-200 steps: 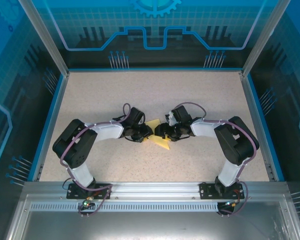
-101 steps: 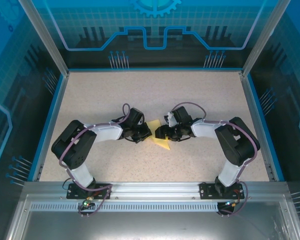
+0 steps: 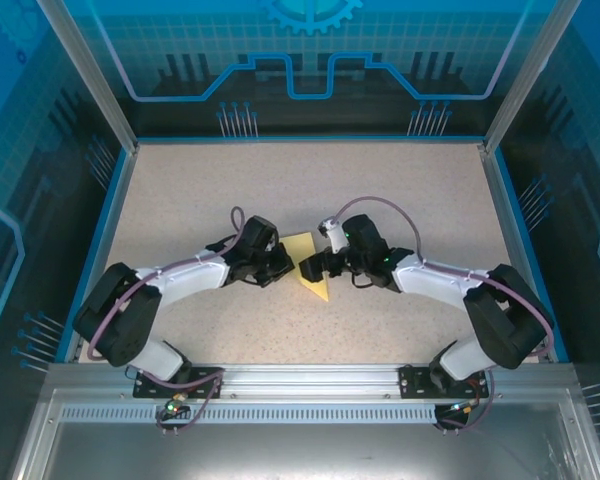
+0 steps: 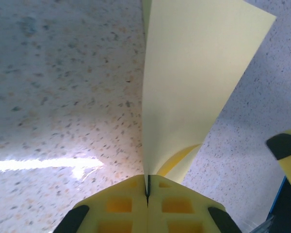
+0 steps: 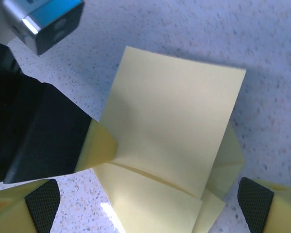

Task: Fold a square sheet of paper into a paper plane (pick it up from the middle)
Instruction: Fold the wing for the fifth time at the center of the table.

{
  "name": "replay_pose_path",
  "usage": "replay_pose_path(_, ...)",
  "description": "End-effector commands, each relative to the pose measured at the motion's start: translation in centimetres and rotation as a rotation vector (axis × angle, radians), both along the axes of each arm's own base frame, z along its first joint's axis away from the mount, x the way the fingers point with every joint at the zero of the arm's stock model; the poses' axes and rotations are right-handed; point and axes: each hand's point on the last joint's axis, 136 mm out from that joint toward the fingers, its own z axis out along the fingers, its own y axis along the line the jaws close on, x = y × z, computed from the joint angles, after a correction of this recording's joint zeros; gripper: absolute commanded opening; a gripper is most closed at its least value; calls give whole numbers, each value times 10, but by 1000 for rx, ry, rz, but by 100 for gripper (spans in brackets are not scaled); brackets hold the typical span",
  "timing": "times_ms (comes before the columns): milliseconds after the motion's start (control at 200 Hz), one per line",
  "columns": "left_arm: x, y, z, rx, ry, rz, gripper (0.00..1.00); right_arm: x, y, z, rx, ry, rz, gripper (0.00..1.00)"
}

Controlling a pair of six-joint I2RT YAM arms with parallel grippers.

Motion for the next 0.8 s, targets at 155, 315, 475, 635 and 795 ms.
replay_pose_path(155, -18, 17, -10, 51, 67, 55, 0, -10, 17, -5, -142, -412, 115, 99)
replay_pose_path(315, -18, 17, -9, 51, 83, 61, 0, -28, 28, -28, -209, -475, 238, 92)
replay_pose_path(475, -18, 16, -5, 49, 90, 66, 0, -39, 40, -49, -276, -526, 333, 82)
replay_pose_path(635, -18, 17, -3, 49, 95, 73, 0, -34, 40, -54, -296, -618, 296, 82)
replay_pose_path(795, -17, 17, 0, 44, 100, 88, 0, -42, 49, -56, -332, -700, 322, 79)
